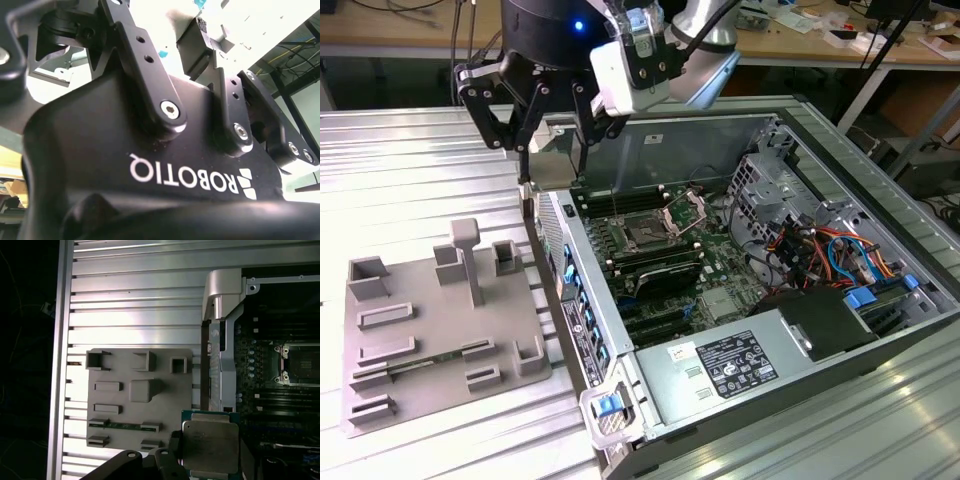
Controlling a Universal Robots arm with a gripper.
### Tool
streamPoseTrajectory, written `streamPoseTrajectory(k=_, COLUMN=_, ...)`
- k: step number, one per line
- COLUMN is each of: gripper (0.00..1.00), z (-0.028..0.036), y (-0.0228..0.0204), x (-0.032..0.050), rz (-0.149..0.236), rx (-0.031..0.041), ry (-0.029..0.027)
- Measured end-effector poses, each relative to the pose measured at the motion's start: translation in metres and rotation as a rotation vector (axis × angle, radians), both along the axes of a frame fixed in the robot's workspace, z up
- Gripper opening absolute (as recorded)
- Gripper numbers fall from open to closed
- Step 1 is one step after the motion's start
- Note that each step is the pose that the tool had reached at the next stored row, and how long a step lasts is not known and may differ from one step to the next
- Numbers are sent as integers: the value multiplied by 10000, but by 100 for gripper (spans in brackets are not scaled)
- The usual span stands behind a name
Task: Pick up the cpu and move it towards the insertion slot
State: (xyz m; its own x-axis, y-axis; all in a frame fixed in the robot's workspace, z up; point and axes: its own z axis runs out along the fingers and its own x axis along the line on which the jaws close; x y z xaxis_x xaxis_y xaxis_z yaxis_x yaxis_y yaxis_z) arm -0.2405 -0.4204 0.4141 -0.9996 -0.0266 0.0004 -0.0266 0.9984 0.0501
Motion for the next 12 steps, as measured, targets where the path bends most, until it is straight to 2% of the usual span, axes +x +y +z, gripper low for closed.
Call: streamPoseTrajectory(k=12, gripper=55, z=0, y=0, x=126, rz=1, rx=0, ry=0)
